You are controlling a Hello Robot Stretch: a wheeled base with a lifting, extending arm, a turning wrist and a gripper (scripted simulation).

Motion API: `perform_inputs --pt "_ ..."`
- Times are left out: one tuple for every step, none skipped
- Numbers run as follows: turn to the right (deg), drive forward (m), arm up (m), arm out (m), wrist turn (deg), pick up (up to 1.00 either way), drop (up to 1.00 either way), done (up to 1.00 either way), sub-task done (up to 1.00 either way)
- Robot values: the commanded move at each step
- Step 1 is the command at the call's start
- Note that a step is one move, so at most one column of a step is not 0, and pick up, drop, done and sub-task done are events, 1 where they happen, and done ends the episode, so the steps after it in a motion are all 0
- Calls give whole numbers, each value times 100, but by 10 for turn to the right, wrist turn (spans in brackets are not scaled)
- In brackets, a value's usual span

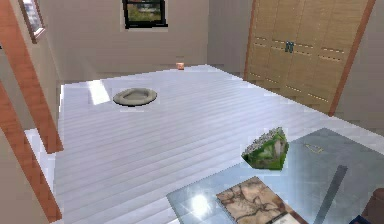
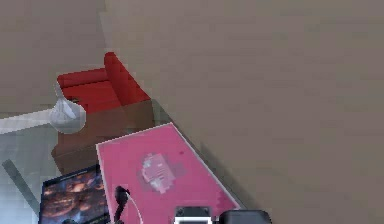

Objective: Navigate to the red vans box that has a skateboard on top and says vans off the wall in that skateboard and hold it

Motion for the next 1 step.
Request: perform_inputs --pt "0 0 0 0 90 0 0 0 0"
